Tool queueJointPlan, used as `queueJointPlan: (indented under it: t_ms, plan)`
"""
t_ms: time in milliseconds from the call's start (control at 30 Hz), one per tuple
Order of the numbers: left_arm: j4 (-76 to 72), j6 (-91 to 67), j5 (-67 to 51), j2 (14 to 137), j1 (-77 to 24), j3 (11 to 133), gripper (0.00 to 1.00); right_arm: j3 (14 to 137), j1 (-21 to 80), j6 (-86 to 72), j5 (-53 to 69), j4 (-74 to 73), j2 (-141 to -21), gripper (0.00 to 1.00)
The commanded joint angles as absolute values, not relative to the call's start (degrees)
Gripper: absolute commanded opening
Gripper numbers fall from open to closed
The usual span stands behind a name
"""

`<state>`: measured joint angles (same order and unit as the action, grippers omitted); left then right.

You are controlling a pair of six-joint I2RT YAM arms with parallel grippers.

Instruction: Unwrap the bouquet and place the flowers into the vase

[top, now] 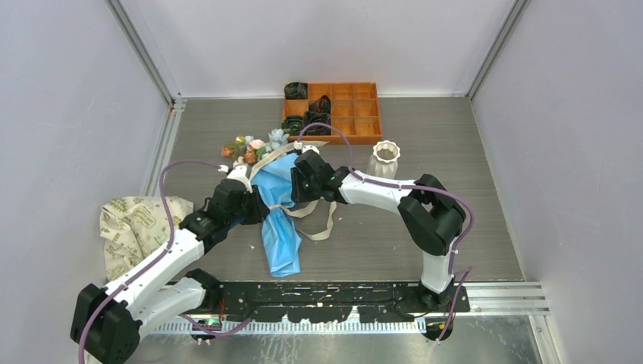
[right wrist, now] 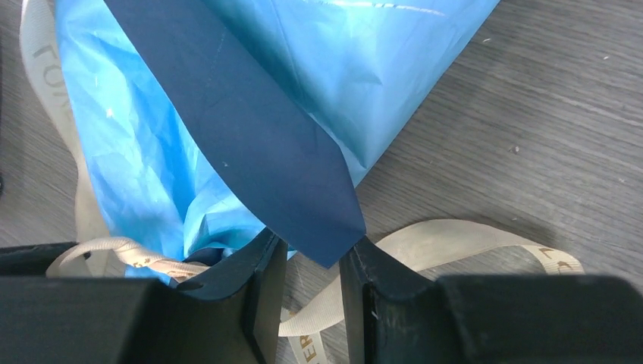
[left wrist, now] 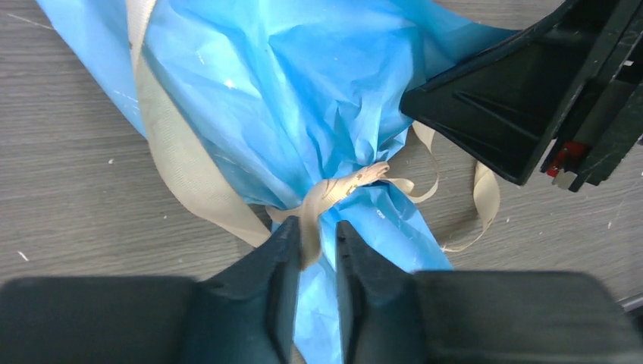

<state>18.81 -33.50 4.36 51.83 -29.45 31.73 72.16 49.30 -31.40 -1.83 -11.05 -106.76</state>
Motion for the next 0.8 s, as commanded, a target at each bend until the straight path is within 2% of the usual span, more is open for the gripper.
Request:
queueJointPlan:
  t_ms: [0,33,100,300,567,700,767]
  plan:
    - [15.6,-32.4,2.2,55.3,-29.1,32.3,0.36,71.0,49.7,-32.2,-0.8,-9.0,-104.3,0.37]
    - [15.0,-32.2,1.5,56.7,-29.0,32.3,0.42,70.7,49.8,-32.2,-0.8,-8.8,-103.5,0.37]
    - [12.7,-32.1,-1.3,59.2,-29.1,32.0,0.48,70.1,50.0,-32.2,-0.8,-8.6,-102.1,0.37]
    - [12.4,-33.2,-3.5,59.2,-29.0,32.6,0.59,68.6,50.0,-32.2,-0.9,-9.1,-98.9,0.37]
    - [30.0,-30.9,8.9,49.7,-29.1,42.0,0.61,66.0,50.1,-33.0,1.3,-8.3,-96.1,0.37]
    - [34.6,-30.7,5.7,46.8,-29.0,46.4,0.61,64.9,50.0,-33.1,1.0,-8.0,-94.7,0.37]
    - [34.5,-31.6,1.1,46.3,-29.1,46.1,0.57,64.4,50.1,-33.1,0.6,-7.9,-94.0,0.37]
